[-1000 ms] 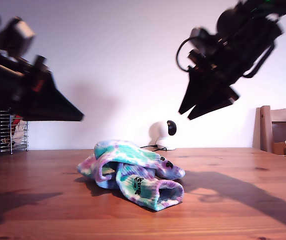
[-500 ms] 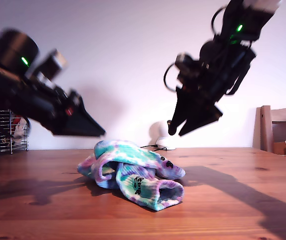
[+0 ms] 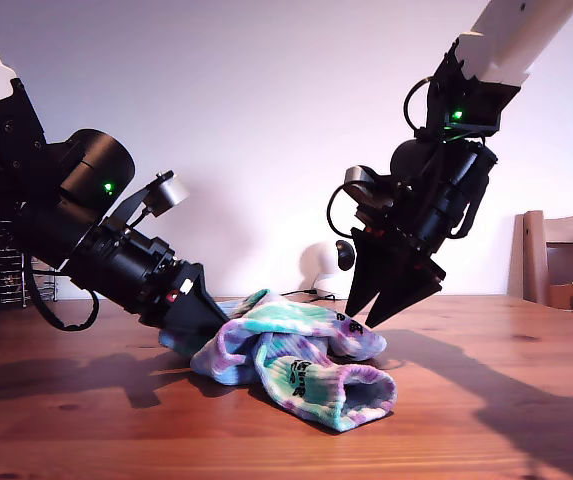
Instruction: Fold the socks in front of you. After folding them, place them to the left side.
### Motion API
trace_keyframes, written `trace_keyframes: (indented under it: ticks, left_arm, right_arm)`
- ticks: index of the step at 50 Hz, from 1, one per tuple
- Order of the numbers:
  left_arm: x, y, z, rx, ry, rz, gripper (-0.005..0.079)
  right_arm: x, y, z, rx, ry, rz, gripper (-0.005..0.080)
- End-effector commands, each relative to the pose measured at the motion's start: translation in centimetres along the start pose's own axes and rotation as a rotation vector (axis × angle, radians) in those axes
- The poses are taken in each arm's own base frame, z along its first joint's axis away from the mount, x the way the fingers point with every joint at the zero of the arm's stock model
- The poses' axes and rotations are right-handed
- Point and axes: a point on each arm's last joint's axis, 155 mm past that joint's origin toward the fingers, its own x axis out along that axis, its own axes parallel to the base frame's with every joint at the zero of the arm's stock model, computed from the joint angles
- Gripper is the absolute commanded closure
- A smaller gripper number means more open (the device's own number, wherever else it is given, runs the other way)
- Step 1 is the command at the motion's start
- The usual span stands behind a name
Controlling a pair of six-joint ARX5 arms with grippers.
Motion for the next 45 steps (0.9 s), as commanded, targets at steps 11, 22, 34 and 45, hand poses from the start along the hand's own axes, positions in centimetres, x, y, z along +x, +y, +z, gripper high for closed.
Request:
trace_keyframes:
  ticks: [11, 22, 34, 45]
  left_arm:
    - [0.3, 0.4, -0.7, 0.009, 0.015, 0.007, 0.0596]
    - [0.2, 0.8, 0.3, 0.018, 0.001, 0.014, 0.0596]
    - [0.2, 1.1, 0.7, 0.023, -0.007, 0.018, 0.0596]
    - [0.2, 1.1, 0.6, 0.018, -0.001, 0.018, 0.0596]
  right_arm:
    - [2.0, -0.1, -1.3, 0.007, 0.039, 0.061, 0.0411]
    - [2.1, 0.2, -1.2, -0.02, 0.033, 0.075, 0.0412]
    - [2.6, 0.4, -1.6, -0.03, 0.048, 0.09, 0.0556]
    - [3.1, 0.9, -0.9, -0.079, 0.033, 0.084, 0.0763]
